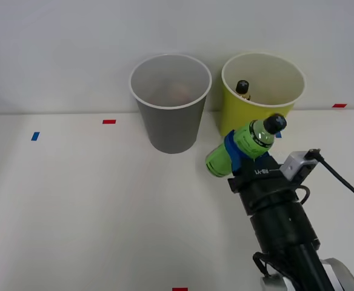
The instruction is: Put cans in the gray bin, plastic bottles in the light green bin
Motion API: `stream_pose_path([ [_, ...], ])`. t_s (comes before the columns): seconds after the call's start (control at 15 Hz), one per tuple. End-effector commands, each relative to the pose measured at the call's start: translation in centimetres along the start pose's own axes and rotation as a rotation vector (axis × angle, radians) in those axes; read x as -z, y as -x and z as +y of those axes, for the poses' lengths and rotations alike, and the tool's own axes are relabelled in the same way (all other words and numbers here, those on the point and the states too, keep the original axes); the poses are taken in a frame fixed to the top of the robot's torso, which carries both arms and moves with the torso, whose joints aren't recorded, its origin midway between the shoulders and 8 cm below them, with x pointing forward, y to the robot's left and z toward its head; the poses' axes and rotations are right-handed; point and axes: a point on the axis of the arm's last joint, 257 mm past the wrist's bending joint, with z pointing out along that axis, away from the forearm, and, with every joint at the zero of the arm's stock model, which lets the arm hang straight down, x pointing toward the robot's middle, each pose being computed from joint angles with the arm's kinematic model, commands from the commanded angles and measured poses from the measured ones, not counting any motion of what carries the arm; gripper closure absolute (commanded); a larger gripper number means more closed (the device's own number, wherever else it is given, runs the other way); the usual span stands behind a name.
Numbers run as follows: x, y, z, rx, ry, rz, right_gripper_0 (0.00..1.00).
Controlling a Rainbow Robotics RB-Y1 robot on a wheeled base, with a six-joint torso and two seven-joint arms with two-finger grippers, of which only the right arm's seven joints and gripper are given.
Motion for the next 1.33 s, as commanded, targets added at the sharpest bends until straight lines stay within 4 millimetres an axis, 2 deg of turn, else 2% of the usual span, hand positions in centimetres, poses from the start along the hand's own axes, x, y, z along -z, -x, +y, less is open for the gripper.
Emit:
stream_pose_path([
  [0.07,-2.4,3.7,1.2,-0.086,0.03,-0.095,1.0],
  [0.2,-3.6,6.4,0.9,-0.114,0.049,-0.15,1.0],
  [0.53,-5.5,11.4,-1.8,-0.052,0.045,-0.229,1.0],
  [0.73,-8.2,14.0,-2.5,-0.046,0.014,-0.247,1.0],
  [1.07,-12.0,16.1,-4.3,-0.013,-0.086,-0.198,1.0],
  [1.33,-13.6,16.2,-6.5,0.067,-0.177,-0.112,1.0],
])
